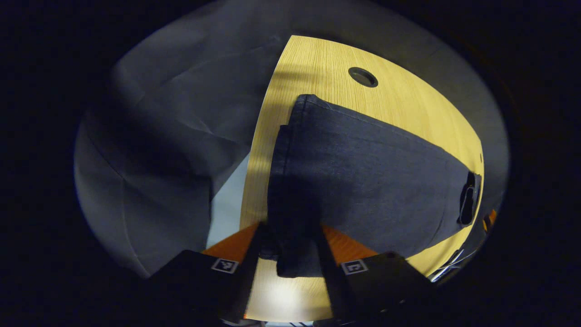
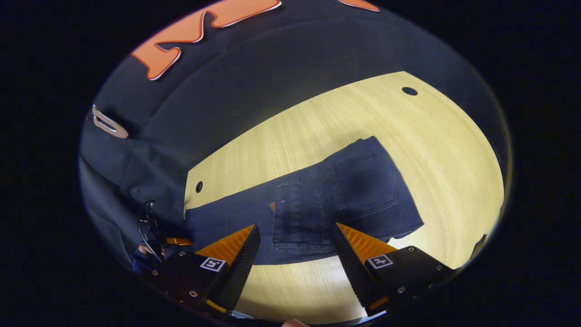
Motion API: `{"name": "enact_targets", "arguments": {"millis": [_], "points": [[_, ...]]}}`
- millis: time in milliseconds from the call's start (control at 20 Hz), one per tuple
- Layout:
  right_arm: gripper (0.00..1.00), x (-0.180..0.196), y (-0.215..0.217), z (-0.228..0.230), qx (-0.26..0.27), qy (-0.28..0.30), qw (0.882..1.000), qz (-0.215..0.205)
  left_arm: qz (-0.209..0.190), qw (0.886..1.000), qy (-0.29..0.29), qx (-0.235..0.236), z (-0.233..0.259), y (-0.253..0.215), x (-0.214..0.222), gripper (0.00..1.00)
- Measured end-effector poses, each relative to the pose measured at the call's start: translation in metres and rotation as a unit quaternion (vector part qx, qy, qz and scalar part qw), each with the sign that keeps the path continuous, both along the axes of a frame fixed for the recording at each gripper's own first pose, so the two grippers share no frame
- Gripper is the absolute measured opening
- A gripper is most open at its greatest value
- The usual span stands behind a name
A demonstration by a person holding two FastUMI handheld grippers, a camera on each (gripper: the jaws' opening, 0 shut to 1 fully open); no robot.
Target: Grasp the waist and the cuffs of the jeans and fold them to make the two legs overlap; first hold the waist and fold one-third of the jeans toward the cuffs, then hold the cuffs and fold the remaining one-third in the same direction to finish folding.
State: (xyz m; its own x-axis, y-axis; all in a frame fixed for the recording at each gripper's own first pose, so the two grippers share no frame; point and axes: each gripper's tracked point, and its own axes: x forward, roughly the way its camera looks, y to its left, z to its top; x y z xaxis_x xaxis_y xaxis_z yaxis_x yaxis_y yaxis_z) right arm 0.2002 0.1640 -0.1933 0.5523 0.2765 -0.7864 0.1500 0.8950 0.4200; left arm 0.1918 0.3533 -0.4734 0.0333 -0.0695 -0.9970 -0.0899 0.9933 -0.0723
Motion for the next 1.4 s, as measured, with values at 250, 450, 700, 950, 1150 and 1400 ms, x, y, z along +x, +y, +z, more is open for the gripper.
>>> {"name": "enact_targets", "arguments": {"millis": [250, 450, 700, 950, 1150, 1400], "points": [[0.97, -0.007, -0.04, 0.008, 0.017, -0.01, 0.999, -0.032, 0.074, 0.995, -0.051, -0.033, 0.006, -0.005, 0.013, 0.12], [0.97, -0.008, -0.067, 0.011, 0.006, -0.027, 0.999, -0.029, 0.095, 0.983, -0.13, -0.093, 0.056, -0.035, 0.033, 0.05], [0.97, -0.006, -0.072, 0.019, 0.032, -0.035, 0.999, -0.016, 0.083, 0.969, -0.198, -0.119, 0.131, -0.078, 0.046, 0.04], [0.97, -0.005, -0.077, 0.019, 0.034, -0.034, 0.999, -0.01, 0.106, 0.986, -0.125, -0.038, 0.078, -0.042, 0.043, 0.04], [0.98, -0.007, -0.08, 0.016, 0.025, -0.029, 0.999, -0.018, 0.1, 0.992, -0.075, 0.011, 0.034, -0.01, 0.026, 0.65], [0.97, -0.01, -0.084, 0.014, 0.015, -0.02, 0.999, -0.033, 0.087, 0.996, -0.018, 0.007, -0.004, -0.012, 0.019, 0.87]]}}
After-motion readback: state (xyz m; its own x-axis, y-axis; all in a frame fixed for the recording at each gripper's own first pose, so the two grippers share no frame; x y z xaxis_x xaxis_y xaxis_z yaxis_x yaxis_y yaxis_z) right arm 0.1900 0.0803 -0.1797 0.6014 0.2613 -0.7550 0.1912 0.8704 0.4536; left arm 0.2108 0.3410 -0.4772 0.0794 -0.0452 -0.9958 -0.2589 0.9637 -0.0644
